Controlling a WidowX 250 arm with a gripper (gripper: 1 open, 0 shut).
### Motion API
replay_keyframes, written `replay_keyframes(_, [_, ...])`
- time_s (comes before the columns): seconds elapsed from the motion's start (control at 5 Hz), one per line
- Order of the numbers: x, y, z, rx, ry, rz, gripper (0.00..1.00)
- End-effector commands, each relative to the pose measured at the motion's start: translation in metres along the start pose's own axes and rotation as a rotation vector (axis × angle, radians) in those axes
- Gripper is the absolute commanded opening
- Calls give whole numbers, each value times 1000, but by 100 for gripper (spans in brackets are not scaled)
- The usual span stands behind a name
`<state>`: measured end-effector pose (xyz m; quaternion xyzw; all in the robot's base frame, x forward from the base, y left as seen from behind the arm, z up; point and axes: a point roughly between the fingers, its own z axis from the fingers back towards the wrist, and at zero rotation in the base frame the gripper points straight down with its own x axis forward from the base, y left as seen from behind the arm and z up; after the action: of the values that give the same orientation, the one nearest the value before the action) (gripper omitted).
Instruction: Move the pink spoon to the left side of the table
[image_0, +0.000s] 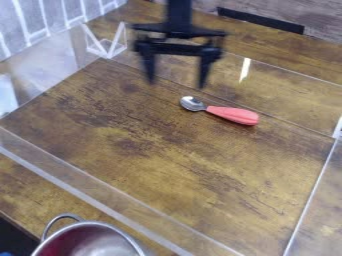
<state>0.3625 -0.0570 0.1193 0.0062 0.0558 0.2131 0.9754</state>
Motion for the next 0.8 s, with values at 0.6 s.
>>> replay_keyframes(0.6, [38,-63,5,-110,-90,577,100])
